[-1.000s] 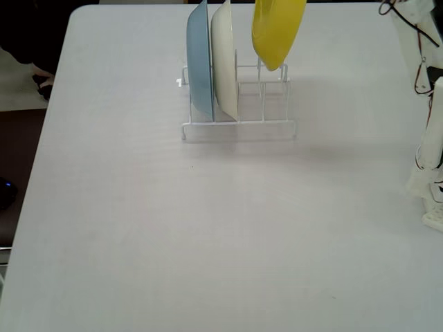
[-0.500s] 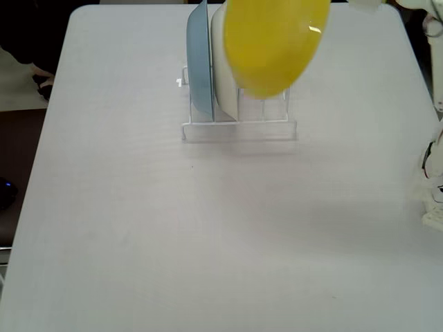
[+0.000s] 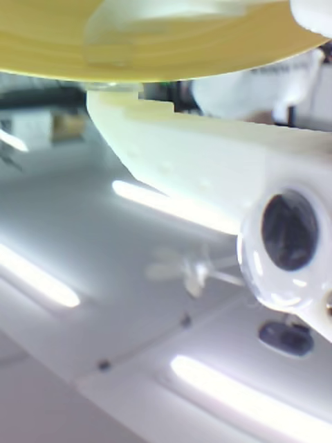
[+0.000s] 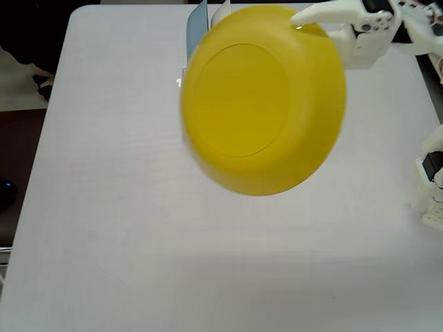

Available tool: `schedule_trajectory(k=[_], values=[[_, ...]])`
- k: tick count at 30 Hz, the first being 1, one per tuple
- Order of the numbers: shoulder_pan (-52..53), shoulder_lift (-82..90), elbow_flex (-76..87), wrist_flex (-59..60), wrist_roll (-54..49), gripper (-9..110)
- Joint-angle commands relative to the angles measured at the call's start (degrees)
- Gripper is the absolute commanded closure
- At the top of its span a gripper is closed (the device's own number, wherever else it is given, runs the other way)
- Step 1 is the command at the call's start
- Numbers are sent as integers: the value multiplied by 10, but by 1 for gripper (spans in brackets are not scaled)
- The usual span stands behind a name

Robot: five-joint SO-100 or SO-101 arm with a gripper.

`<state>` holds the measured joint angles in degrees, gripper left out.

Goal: Would you please take all the plates for me?

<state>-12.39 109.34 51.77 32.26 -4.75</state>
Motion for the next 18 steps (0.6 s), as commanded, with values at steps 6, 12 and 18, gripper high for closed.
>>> schedule_trajectory(k=[6,12,18], values=[[-12,31,158,-287,-2,102],[-11,4,200,-382,3,102],[-10,-4,200,-389,8,102]])
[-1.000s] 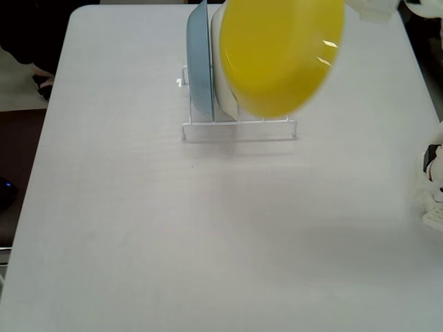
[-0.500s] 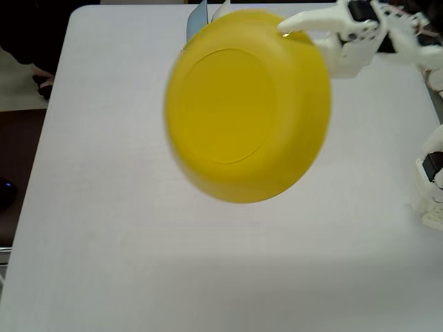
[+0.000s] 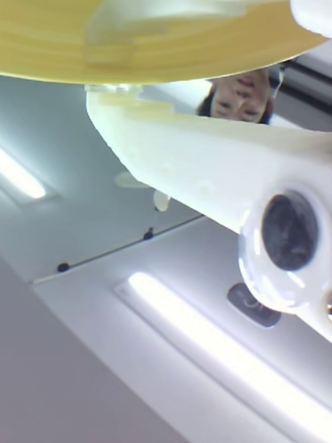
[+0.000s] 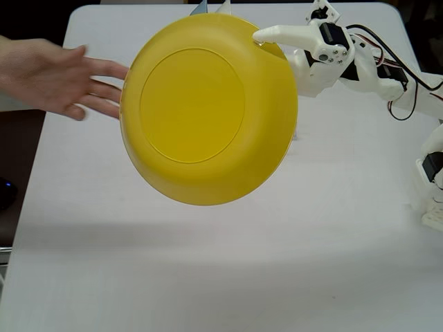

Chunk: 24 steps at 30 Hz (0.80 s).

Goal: Would you please take all the plates for me?

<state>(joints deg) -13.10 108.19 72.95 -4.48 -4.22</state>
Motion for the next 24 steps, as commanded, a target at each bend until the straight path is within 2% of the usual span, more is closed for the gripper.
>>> schedule_trajectory(k=[1,24], values=[[-3,7,-12,-22,4,102],[29,34,57,-34,41,102]])
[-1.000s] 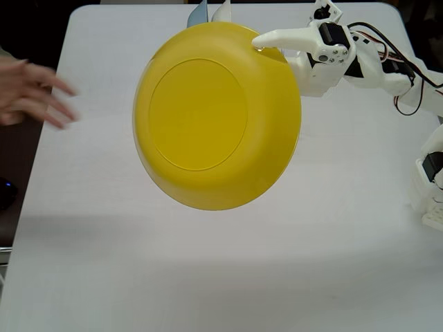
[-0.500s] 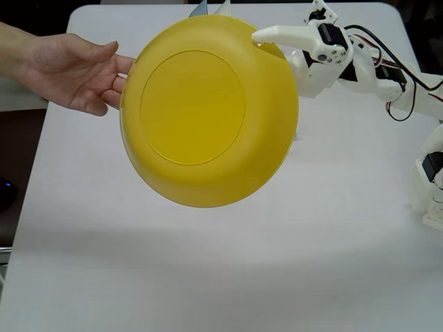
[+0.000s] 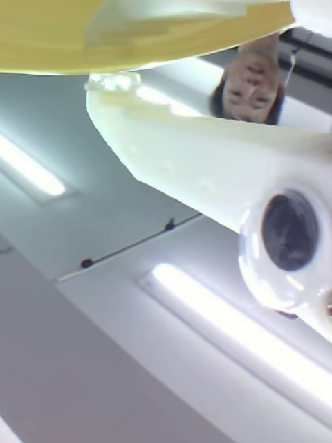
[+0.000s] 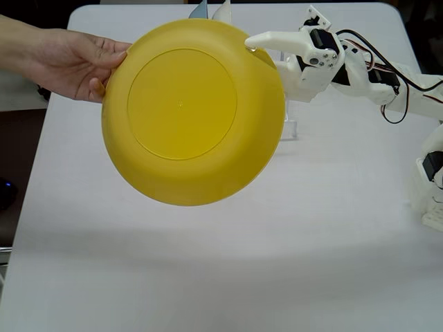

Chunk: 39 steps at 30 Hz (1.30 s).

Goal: Would you please take all the plates for me?

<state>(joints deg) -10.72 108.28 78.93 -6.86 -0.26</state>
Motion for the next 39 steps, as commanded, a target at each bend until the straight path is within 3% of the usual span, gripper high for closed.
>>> schedule_trajectory(k=[1,5,9,14,17,20,24,33,39], values=[[8,33,-1,-10,-1,102],[18,36,-1,19,-34,71],[24,52,-1,62,-59,61],[47,92,-1,144,-96,58],[78,118,-1,196,-125,60],[119,135,-1,252,-149,69],[183,132,-1,306,-145,102],[313,19,-70,441,-207,102],[363,-101,-240,566,-313,78]])
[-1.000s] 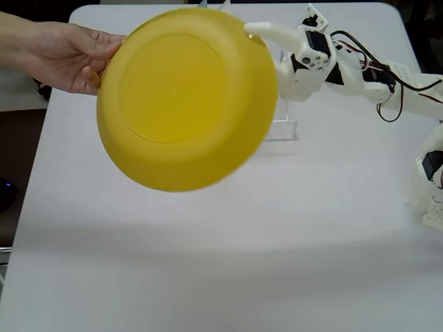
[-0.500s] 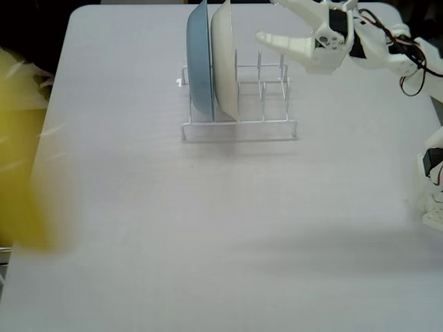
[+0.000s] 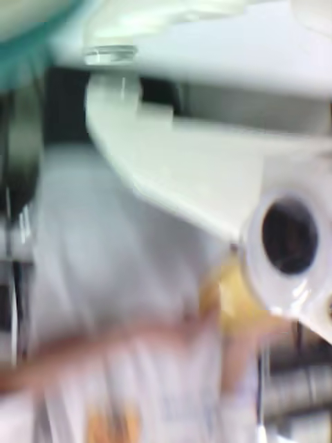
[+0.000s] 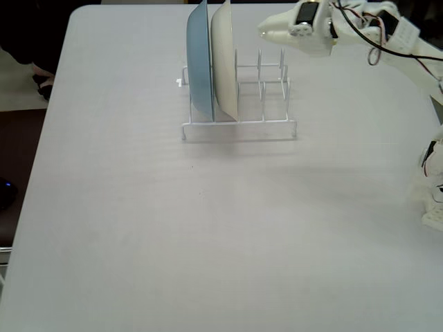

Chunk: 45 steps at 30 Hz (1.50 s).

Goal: Would you please take all the plates for me?

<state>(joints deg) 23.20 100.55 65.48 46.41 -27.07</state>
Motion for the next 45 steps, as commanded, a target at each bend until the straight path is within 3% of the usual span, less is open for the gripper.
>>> schedule_trajectory(k=[1,12,29,34,38,45], values=[[31,-38,-119,36,-54,75],[51,-161,-222,47,-145,63],[37,-286,-300,4,-124,66],[40,-329,-342,-15,-111,78],[40,-350,-375,-40,-84,102],[55,-351,-486,17,-87,102]])
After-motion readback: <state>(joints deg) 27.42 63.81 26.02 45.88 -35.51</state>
